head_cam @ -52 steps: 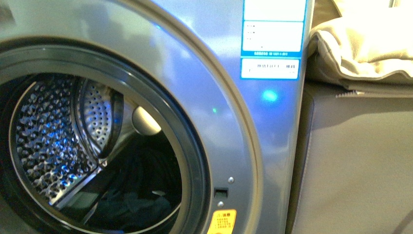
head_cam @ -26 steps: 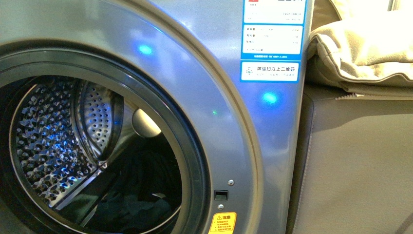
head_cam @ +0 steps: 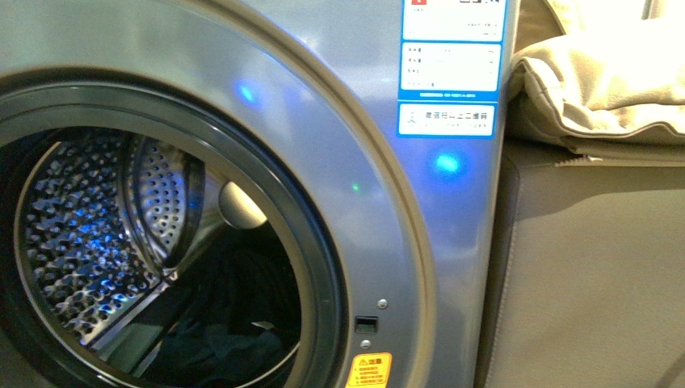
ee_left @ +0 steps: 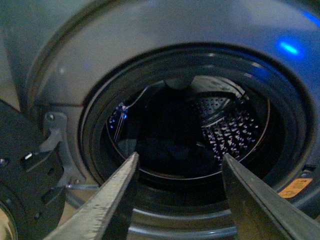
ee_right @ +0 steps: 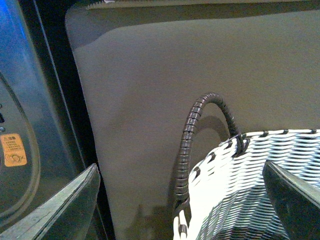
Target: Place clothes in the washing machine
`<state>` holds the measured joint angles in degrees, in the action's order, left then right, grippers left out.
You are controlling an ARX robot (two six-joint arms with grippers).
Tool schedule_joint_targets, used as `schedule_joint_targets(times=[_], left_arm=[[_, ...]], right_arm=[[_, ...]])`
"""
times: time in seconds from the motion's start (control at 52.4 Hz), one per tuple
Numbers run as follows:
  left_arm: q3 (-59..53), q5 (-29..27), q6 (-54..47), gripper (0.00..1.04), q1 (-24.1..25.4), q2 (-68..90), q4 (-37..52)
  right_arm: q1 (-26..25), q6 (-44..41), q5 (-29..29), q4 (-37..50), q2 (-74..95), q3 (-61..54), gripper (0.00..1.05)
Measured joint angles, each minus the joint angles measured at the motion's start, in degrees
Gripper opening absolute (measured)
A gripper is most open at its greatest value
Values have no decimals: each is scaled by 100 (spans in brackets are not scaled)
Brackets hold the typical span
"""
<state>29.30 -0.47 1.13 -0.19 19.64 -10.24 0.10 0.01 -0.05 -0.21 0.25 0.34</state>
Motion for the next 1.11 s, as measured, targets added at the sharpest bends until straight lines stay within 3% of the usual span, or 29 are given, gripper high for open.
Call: schedule_joint_targets(times=[0.267,1.106], left_arm=[[-1106,44,-66,3,4,-684,498],[-2527,46,-72,4,4,-1604,951]], right_arm=[[-2,0,9,0,0,0,97],[-2,0,9,0,0,0,97]])
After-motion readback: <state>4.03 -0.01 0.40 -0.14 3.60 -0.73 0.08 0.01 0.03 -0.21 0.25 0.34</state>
